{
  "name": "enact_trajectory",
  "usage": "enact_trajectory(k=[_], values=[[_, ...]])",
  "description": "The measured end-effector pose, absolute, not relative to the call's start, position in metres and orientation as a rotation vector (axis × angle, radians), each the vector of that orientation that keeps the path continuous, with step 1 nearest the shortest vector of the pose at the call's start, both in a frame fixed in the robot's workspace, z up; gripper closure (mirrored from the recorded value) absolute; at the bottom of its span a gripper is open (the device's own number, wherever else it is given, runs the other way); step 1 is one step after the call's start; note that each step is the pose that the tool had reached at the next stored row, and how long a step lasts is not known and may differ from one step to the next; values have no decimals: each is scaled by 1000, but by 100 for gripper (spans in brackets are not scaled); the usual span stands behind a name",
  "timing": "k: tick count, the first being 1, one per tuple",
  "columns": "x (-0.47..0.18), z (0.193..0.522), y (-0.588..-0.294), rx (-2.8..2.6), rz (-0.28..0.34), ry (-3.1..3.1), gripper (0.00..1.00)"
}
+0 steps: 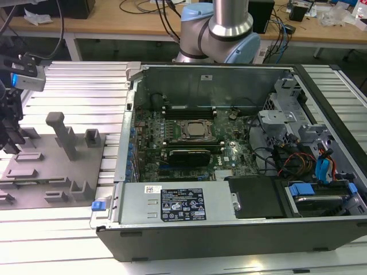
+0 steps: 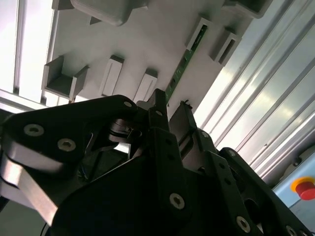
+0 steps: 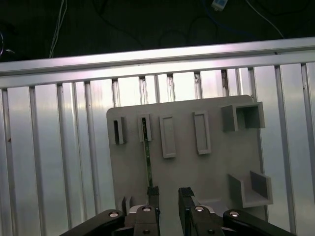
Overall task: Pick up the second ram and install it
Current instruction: 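Pick up the second ram and move it above second insertion slot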
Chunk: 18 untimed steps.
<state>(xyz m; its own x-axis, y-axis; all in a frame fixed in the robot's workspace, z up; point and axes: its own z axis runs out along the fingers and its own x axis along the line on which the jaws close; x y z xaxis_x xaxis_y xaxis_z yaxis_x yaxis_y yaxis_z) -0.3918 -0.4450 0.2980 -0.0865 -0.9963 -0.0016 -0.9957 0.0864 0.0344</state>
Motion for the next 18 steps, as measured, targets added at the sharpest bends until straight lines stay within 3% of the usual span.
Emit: enact_trajectory(k=[18], values=[[-392, 284, -446, 2108, -41, -2299, 70]])
